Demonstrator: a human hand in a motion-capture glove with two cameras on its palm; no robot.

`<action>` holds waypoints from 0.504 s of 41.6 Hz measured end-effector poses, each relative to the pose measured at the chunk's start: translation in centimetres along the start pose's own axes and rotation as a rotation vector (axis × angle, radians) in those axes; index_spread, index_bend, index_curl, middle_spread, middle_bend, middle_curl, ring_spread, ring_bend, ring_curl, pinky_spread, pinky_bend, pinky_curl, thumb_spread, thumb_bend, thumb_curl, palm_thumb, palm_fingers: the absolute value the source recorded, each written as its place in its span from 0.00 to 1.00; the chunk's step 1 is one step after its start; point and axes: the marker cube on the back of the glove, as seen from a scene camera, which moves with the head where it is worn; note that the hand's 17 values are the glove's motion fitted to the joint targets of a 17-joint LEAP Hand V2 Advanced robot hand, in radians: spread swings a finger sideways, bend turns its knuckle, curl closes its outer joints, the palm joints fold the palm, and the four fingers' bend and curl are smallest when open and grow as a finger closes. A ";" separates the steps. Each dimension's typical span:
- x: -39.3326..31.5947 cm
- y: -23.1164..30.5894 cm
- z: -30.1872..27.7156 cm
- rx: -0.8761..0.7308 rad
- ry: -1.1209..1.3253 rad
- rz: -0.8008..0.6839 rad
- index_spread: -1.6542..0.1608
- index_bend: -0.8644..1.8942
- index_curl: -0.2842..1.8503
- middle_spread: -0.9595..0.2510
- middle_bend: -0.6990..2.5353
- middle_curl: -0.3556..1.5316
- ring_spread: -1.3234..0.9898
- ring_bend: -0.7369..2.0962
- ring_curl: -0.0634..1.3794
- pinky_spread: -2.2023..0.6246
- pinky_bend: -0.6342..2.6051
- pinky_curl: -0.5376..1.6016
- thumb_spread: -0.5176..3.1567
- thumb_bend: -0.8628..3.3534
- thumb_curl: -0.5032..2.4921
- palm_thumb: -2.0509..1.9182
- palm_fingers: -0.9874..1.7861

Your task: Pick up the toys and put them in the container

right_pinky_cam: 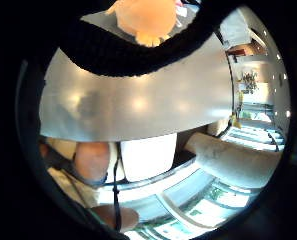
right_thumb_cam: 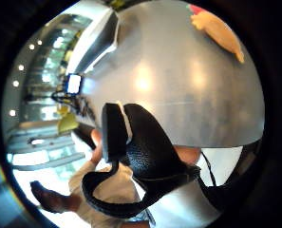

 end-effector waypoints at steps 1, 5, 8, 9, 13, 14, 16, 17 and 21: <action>0.0 0.0 -0.1 0.000 0.006 -0.003 0.85 0.36 0.15 0.78 0.23 0.19 0.57 0.30 0.04 0.78 0.36 0.30 0.26 0.19 0.17 0.49 0.31; 0.6 -0.5 -0.6 -0.003 0.047 -0.033 0.82 0.37 0.17 0.78 0.24 0.20 0.57 0.31 0.05 0.78 0.39 0.34 0.33 0.19 0.17 0.49 0.29; 0.9 -1.2 -0.8 -0.002 0.034 -0.042 0.80 0.37 0.18 0.77 0.24 0.21 0.57 0.31 0.06 0.78 0.40 0.35 0.37 0.19 0.17 0.49 0.27; 1.2 -1.4 -0.8 -0.003 0.037 -0.035 0.80 0.37 0.19 0.77 0.24 0.21 0.57 0.31 0.06 0.78 0.40 0.35 0.38 0.19 0.17 0.49 0.27; 2.2 -2.8 -0.9 -0.003 0.036 0.014 0.79 0.37 0.20 0.77 0.25 0.22 0.57 0.31 0.07 0.78 0.41 0.36 0.40 0.19 0.18 0.49 0.27; 2.5 -3.4 -0.8 -0.003 0.036 0.030 0.79 0.37 0.20 0.77 0.25 0.22 0.57 0.31 0.07 0.78 0.41 0.37 0.41 0.19 0.18 0.49 0.27; 3.4 -4.8 -0.8 -0.001 0.053 0.036 0.78 0.37 0.21 0.77 0.25 0.23 0.57 0.32 0.08 0.78 0.41 0.37 0.42 0.18 0.18 0.49 0.27; 3.8 -5.6 -0.8 0.003 0.065 0.025 0.78 0.37 0.21 0.77 0.25 0.23 0.57 0.32 0.08 0.78 0.41 0.37 0.42 0.19 0.18 0.49 0.27; 5.0 -9.2 -0.6 0.033 0.038 0.013 0.78 0.34 0.21 0.78 0.25 0.23 0.57 0.32 0.09 0.78 0.42 0.38 0.43 0.19 0.19 0.49 0.25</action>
